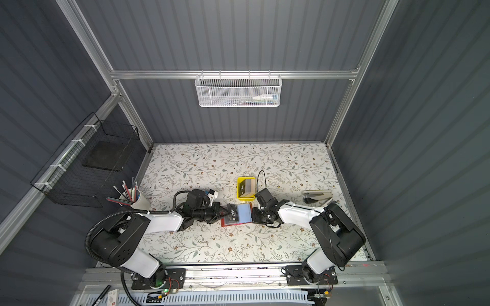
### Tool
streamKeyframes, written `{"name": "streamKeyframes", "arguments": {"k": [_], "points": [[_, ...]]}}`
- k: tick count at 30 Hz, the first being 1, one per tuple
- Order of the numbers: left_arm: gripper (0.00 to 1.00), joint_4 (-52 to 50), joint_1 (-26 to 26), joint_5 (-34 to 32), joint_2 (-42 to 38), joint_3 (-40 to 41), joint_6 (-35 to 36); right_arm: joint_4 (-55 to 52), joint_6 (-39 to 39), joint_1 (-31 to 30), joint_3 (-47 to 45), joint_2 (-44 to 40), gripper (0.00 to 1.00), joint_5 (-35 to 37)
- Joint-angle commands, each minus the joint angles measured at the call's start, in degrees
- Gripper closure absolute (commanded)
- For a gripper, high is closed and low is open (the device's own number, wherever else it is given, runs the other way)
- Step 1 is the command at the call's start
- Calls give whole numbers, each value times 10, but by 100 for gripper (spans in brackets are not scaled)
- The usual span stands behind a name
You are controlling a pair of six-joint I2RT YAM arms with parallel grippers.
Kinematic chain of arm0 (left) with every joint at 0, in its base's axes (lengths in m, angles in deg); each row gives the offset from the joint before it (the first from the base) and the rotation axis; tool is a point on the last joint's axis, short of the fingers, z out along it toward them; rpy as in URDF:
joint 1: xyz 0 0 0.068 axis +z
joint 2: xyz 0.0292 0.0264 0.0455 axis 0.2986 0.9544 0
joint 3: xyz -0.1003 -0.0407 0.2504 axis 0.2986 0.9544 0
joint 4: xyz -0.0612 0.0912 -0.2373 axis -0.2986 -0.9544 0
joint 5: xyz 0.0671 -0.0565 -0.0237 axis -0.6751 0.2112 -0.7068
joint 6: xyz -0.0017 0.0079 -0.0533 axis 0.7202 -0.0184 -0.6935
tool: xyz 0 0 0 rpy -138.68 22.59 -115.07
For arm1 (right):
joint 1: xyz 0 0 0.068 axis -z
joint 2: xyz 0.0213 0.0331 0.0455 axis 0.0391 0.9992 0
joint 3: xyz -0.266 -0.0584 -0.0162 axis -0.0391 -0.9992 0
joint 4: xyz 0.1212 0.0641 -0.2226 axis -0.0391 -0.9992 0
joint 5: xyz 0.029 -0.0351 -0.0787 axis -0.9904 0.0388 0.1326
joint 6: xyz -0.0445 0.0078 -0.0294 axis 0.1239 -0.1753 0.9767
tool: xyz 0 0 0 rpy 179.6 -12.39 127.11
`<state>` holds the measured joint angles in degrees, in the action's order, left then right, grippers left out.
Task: Insert credit cards into a card holder
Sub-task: Insert the credit card into the card slot.
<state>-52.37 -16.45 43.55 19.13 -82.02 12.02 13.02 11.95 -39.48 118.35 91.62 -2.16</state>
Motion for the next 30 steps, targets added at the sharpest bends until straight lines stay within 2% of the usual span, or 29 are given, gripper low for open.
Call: {"name": "streamKeyframes", "arguments": {"k": [1, 13, 30], "points": [[100, 4, -6, -10, 12, -16, 10, -12, 6, -4, 8, 12, 87, 11], [100, 7, -11, -23, 39, -27, 8, -14, 7, -5, 11, 15, 88, 14], [100, -9, -12, 1, 48, -20, 0, -18, 10, -6, 16, 21, 88, 18]]}}
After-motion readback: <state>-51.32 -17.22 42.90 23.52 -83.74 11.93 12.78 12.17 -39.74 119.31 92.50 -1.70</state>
